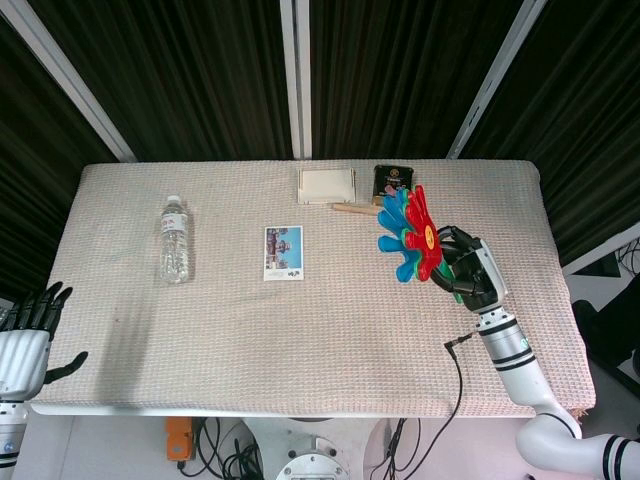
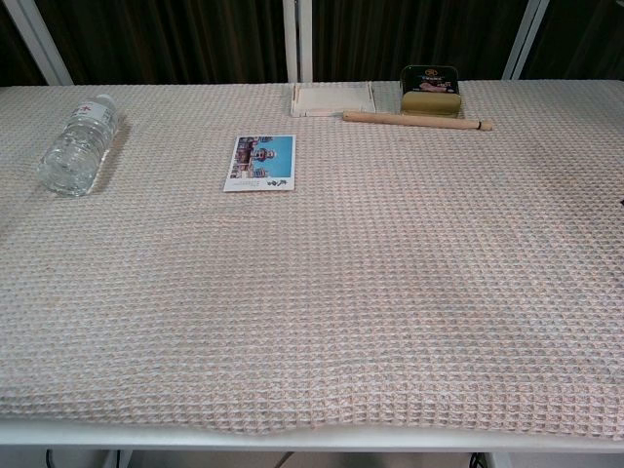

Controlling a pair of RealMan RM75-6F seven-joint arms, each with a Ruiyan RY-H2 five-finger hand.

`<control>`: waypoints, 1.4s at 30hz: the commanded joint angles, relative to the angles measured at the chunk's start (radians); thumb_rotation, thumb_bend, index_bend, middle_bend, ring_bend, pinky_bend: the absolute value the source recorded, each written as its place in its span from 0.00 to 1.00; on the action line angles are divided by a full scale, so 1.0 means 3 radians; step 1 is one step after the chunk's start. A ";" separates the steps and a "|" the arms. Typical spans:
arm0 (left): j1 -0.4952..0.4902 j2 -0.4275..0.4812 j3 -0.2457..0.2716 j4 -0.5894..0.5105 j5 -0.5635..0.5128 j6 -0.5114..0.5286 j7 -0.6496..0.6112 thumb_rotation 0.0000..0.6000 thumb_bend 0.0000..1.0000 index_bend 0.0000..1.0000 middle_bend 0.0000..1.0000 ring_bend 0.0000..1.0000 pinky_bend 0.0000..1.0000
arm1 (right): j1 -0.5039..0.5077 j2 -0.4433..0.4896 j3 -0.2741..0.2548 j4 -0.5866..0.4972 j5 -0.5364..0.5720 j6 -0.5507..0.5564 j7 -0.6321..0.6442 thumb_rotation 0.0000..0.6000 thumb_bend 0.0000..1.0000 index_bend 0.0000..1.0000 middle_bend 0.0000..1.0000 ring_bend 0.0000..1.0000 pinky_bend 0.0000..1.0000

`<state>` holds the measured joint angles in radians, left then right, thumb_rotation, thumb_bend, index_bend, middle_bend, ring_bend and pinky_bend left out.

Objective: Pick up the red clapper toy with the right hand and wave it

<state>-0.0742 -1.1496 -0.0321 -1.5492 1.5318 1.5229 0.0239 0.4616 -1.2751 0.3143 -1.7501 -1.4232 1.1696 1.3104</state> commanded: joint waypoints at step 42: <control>0.0002 -0.0010 -0.0002 0.0046 -0.0020 -0.0014 -0.0058 1.00 0.16 0.04 0.00 0.00 0.00 | -0.0108 0.0400 0.0244 0.0224 -0.0307 -0.0508 0.1000 1.00 0.46 0.93 0.79 0.77 0.92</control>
<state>-0.0736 -1.1526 -0.0327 -1.5355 1.5258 1.5188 0.0064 0.4620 -1.1896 0.3622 -1.7588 -1.3432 1.0119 1.2356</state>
